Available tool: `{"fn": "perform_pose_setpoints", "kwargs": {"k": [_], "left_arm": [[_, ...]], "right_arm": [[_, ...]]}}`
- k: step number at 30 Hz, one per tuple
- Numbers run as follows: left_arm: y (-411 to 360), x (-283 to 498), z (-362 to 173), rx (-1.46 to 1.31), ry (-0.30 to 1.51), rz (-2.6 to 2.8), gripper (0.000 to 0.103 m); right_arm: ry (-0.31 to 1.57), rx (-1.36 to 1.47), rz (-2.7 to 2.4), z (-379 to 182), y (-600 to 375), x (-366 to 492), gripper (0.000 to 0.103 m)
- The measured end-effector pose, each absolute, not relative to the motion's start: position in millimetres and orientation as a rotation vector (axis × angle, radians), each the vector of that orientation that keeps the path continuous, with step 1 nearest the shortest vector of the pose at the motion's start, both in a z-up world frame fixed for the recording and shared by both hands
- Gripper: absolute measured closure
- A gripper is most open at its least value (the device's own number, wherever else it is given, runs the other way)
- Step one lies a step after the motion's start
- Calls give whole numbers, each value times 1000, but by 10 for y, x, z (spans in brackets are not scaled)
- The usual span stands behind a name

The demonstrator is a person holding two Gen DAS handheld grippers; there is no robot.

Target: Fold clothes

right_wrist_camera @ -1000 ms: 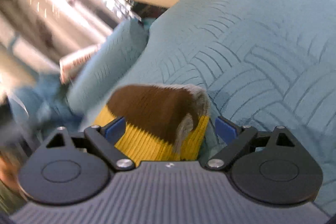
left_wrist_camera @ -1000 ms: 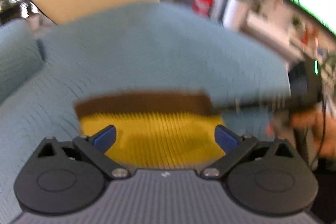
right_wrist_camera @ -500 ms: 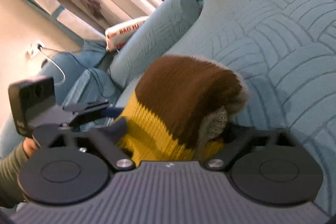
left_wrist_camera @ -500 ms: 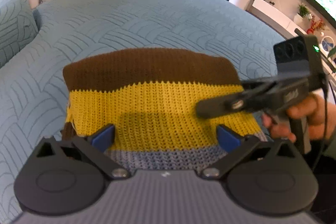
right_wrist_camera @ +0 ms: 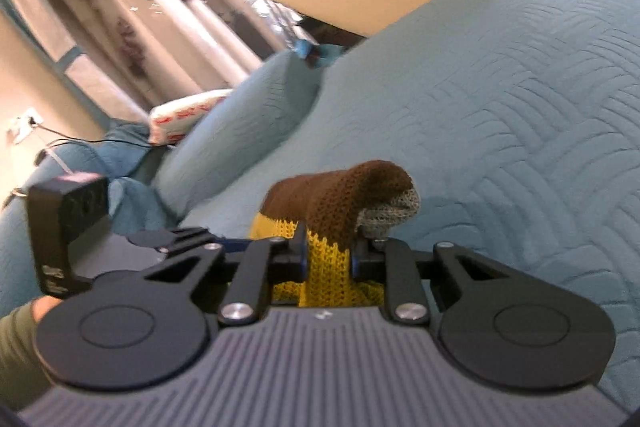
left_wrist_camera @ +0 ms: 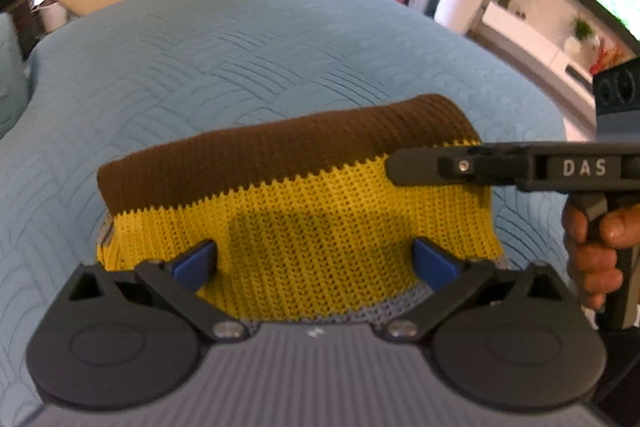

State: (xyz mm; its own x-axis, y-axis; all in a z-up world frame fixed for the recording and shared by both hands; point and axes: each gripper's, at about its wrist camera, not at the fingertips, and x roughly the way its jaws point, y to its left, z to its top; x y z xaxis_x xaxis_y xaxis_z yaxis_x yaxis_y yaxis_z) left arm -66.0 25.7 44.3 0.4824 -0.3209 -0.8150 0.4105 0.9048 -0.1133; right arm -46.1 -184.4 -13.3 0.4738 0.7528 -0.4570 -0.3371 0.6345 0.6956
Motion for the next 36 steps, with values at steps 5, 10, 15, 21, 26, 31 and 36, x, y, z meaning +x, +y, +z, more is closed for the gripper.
{"fn": "perform_pose_setpoints", "kwargs": {"k": [5, 10, 15, 21, 26, 31, 36], "left_arm": [[498, -728, 362, 24, 988, -444, 0], [573, -879, 506, -12, 963, -397, 0], [513, -911, 405, -37, 997, -328, 0], [463, -1044, 403, -47, 980, -282, 0], [578, -1142, 494, -62, 987, -255, 0], [522, -1202, 555, -32, 982, -228, 0], [523, -1260, 602, -26, 976, -221, 0]], "right_arm": [[822, 549, 608, -146, -1941, -600, 29], [644, 370, 527, 375, -1861, -1056, 23], [665, 104, 408, 331, -1341, -1246, 24], [779, 165, 345, 92, -1232, -1177, 24], [689, 229, 315, 302, -1479, -1464, 24], [642, 238, 302, 438, -1597, -1719, 24], [631, 216, 316, 421, -1580, -1948, 24]]}}
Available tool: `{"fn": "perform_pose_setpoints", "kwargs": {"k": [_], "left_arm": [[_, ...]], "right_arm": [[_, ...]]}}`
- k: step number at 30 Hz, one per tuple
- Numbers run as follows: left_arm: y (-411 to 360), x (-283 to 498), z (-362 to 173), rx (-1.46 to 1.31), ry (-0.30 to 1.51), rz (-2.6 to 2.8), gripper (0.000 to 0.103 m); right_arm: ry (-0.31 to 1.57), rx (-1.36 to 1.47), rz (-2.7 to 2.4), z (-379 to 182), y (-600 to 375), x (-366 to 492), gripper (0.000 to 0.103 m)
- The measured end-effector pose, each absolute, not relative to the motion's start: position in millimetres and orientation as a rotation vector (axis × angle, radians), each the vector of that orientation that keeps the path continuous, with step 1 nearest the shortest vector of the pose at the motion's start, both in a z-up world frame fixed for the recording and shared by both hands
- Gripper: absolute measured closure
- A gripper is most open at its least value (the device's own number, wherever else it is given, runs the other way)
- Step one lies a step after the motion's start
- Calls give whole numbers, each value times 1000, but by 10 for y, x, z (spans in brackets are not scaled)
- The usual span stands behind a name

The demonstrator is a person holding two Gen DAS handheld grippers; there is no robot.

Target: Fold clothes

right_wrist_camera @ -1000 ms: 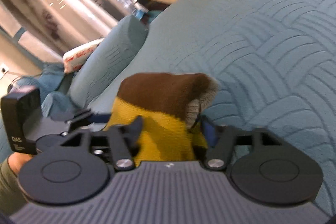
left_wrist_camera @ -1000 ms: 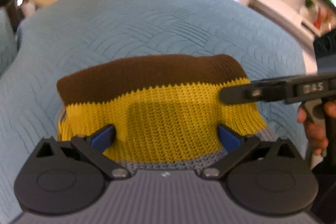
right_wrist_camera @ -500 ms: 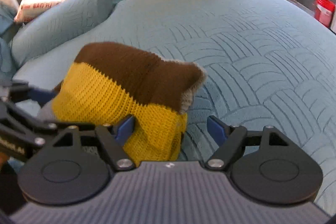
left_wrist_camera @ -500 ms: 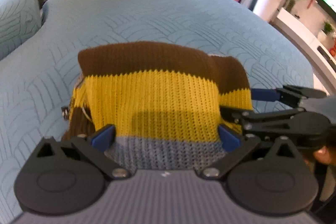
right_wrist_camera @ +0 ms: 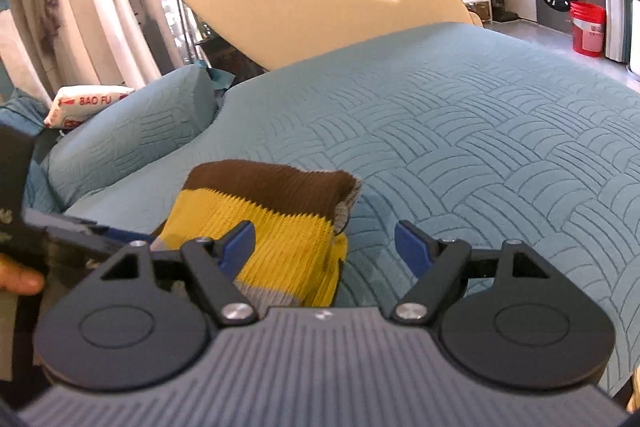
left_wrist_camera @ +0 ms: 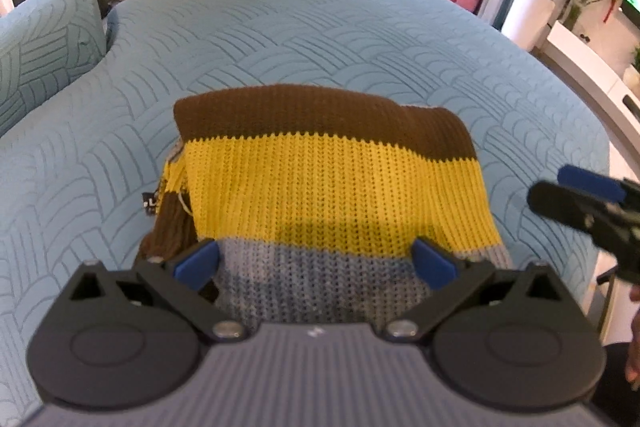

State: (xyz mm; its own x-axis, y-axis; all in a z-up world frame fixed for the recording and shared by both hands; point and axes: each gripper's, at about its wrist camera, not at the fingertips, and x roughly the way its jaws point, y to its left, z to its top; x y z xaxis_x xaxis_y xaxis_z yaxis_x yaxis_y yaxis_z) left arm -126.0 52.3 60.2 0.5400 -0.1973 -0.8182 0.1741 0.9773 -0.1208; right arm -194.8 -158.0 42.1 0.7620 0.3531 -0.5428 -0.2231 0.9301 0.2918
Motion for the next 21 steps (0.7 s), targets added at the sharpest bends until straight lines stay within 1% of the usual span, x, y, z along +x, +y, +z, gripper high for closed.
{"fn": "perform_pose_setpoints", "kwargs": {"k": [7, 16, 17, 18, 21], "left_arm": [[654, -1343, 667, -11, 962, -226, 0], [910, -1381, 662, -37, 961, -247, 0], [918, -1383, 647, -38, 964, -248, 0], [921, -1384, 636, -40, 968, -250, 0], [948, -1395, 599, -63, 969, -263, 0]], "right_arm": [[677, 211, 342, 322, -1481, -2028, 24], [692, 173, 378, 164, -1351, -1978, 24], [710, 179, 385, 89, -1343, -1935, 20], [728, 191, 380, 32, -1361, -1908, 13], [743, 305, 408, -32, -1534, -1881, 13]]}}
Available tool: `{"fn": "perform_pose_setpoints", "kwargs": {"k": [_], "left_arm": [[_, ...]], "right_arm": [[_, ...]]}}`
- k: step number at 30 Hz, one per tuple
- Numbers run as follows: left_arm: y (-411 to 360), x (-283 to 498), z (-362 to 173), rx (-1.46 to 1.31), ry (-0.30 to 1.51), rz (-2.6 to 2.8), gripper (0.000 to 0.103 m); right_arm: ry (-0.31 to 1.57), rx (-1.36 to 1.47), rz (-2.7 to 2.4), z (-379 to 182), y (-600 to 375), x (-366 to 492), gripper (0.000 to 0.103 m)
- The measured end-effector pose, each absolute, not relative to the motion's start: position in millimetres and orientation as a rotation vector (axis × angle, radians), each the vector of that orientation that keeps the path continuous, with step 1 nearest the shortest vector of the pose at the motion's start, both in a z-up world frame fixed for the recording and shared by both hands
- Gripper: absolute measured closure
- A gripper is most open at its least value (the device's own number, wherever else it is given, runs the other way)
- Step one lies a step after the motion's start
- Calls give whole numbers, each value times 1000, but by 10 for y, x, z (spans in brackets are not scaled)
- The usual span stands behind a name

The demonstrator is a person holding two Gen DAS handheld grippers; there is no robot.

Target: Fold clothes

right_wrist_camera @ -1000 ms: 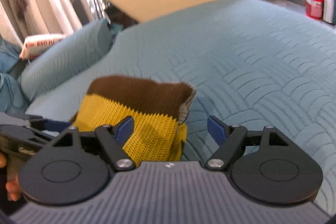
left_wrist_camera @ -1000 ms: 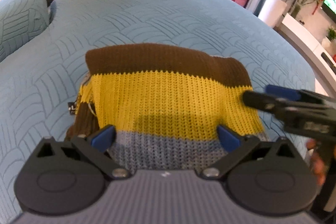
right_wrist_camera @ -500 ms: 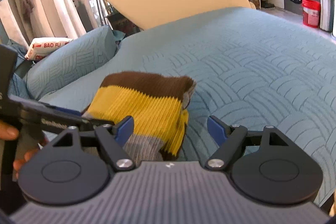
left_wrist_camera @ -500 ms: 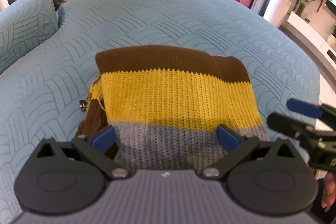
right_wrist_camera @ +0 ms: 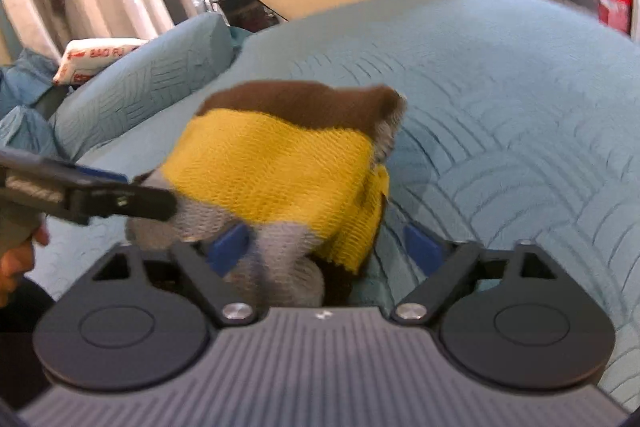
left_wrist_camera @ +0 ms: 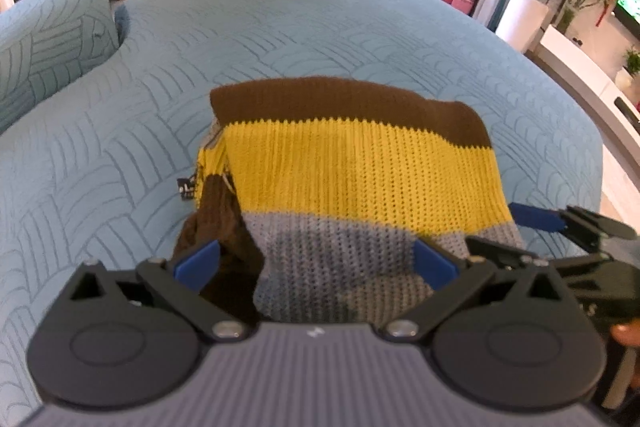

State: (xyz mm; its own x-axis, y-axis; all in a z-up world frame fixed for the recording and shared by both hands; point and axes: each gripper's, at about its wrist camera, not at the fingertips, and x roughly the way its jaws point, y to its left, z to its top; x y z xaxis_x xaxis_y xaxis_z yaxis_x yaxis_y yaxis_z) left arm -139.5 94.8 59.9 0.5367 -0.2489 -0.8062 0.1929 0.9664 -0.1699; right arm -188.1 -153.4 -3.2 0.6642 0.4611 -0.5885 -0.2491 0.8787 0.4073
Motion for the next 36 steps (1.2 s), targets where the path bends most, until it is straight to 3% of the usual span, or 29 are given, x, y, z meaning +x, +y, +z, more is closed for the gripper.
{"fn": "perform_pose_setpoints", "kwargs": {"k": [5, 10, 14, 19, 21, 23, 27, 32, 33, 35, 36], "left_arm": [[965, -1390, 526, -78, 971, -283, 0], [977, -1406, 461, -94, 963, -304, 0], [995, -1410, 424, -107, 944, -328, 0], [1074, -1377, 349, -169, 942, -368, 0], [1125, -1345, 303, -207, 948, -391, 0], [1168, -1314, 264, -240, 954, -408, 0], [1192, -1275, 216, -268, 964, -424, 0], [1169, -1251, 189, -270, 966, -421, 0], [1162, -1247, 187, -263, 968, -414, 0], [1153, -1245, 198, -242, 974, -385, 0], [1157, -1253, 222, -241, 972, -380, 0]], "right_arm": [[675, 498, 441, 35, -1947, -1831, 13], [613, 435, 596, 189, -2152, -1526, 13], [734, 354, 770, 237, -2208, -829, 13], [801, 626, 836, -16, -2372, -197, 11], [921, 804, 937, -292, -2297, -6, 11], [1032, 783, 1053, -444, -2096, -5, 12], [1079, 551, 1225, -344, -1820, -312, 11], [1084, 457, 1210, -289, -1557, -588, 10], [1074, 447, 1193, -268, -1508, -618, 16], [1041, 437, 1136, -208, -1401, -716, 43], [1003, 425, 1097, -153, -1367, -753, 50]]}}
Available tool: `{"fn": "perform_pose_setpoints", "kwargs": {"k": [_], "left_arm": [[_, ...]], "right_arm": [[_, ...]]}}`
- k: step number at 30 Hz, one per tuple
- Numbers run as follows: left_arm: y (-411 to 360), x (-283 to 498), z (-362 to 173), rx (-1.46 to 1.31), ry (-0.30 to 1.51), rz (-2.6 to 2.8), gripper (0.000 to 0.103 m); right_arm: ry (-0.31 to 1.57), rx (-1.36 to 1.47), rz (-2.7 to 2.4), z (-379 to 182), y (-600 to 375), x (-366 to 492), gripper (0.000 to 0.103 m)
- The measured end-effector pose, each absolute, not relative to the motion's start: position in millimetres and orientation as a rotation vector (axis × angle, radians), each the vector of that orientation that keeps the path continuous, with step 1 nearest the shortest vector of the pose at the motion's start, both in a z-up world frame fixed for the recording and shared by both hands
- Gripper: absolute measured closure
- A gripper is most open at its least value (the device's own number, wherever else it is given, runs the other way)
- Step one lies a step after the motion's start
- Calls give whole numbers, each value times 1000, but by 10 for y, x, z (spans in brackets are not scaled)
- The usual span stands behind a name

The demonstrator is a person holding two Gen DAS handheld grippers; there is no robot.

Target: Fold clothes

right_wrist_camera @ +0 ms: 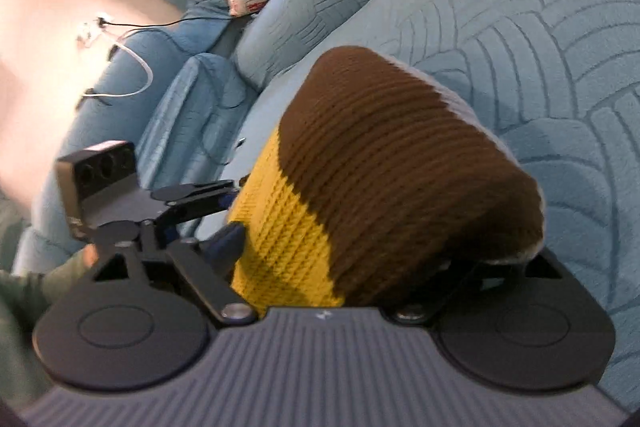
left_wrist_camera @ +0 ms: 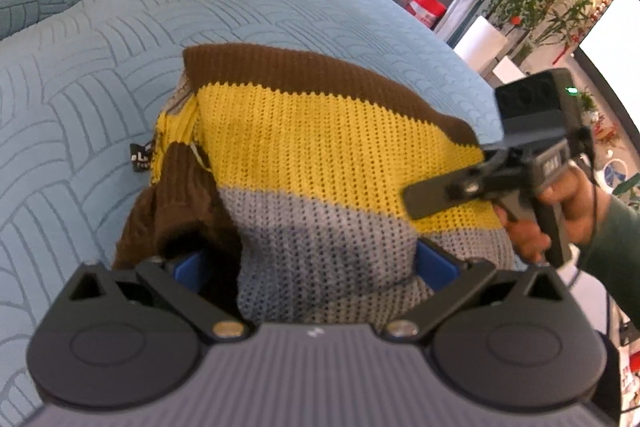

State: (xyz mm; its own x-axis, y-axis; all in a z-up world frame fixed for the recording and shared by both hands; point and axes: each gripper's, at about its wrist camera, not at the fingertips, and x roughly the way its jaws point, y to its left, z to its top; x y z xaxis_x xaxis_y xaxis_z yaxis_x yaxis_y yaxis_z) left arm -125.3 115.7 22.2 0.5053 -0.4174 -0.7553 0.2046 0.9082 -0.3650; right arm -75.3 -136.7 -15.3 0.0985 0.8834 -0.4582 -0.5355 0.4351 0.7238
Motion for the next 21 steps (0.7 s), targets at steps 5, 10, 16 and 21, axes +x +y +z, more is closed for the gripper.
{"fn": "perform_pose_setpoints", "kwargs": {"k": [5, 10, 16, 21], "left_arm": [[1275, -1269, 541, -201, 925, -382, 0], [1534, -1199, 960, -209, 804, -196, 0], [1689, -811, 877, -296, 719, 145, 0], [1901, -388, 372, -597, 731, 344, 0]], "right_arm": [[910, 444, 913, 157, -1342, -1109, 58], [834, 615, 829, 459, -1432, -1050, 58], [706, 663, 732, 965, -1220, -359, 60], [641, 648, 679, 1395, -557, 748, 66]]}}
